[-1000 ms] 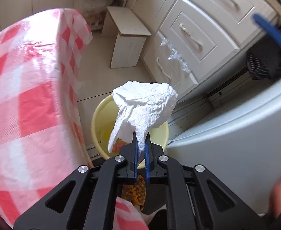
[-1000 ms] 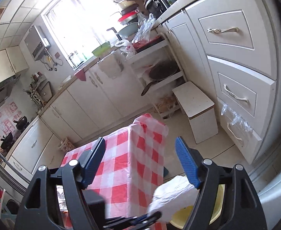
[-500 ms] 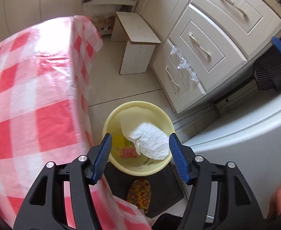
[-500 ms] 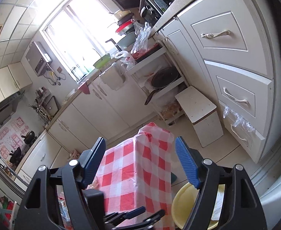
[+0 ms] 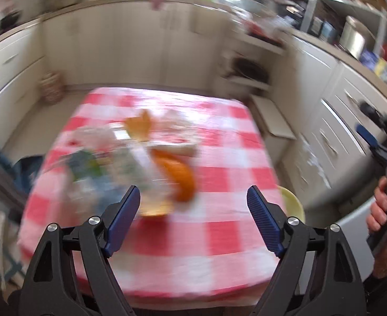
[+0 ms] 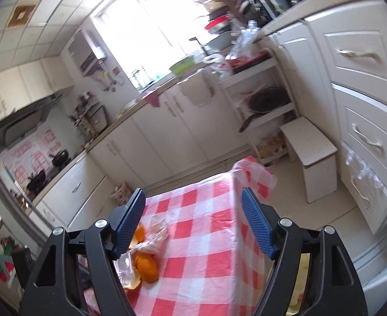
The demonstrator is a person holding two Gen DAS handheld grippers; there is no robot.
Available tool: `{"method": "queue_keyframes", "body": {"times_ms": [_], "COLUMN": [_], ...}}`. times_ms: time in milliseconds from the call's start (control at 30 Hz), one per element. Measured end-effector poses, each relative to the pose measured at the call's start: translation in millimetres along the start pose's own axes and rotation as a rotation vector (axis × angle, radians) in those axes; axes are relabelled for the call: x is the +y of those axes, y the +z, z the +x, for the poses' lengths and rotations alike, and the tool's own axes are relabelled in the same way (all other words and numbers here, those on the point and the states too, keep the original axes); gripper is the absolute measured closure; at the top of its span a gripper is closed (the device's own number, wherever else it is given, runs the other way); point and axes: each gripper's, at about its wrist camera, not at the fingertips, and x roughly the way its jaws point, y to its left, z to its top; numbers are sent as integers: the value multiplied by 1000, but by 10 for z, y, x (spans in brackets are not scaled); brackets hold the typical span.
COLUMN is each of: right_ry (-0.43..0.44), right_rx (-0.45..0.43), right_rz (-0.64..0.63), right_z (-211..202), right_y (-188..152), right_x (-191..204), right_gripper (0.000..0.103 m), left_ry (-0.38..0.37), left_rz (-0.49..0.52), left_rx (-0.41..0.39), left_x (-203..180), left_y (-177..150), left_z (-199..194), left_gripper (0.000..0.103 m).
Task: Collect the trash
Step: 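Return both tools to the table and reach toward the blue milk carton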
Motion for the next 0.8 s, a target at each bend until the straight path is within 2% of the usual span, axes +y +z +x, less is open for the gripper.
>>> {"method": "queue_keyframes", "body": {"times_ms": [100, 233, 400, 467, 633, 700, 767, 800], "right_ry": [30, 84, 158, 193, 311, 367, 401, 410], "right_rx": [25, 94, 195, 232, 342, 390, 433, 454], "right_rz": [-75, -122, -198, -264, -470, -532, -579, -604], "right_z": [121, 385, 677, 770, 926, 984, 1060, 1114], "right_y": [-86, -265, -512, -628, -1007, -1180, -1330, -1411], "right_x": [305, 628, 1042, 1230, 1713, 1882, 2009, 2079], "right_gripper": [31, 31, 31, 31, 31, 31, 31, 31], "left_ry": [82, 118, 106, 103, 161, 145, 129, 131], "left_rz": [-146, -297, -371, -390, -381, -383, -379, -362], "left_rx": [-8, 35, 115, 140, 190, 204, 214, 222], "left_x": [668, 1226, 1480, 1529, 1665, 1718, 1756, 1771], "left_y": [-60, -169, -202, -160, -80, -74, -77, -80], "left_z": [-124, -7, 323, 477, 803, 868, 870, 866], "left_gripper": [22, 22, 22, 22, 22, 31, 62, 70]}}
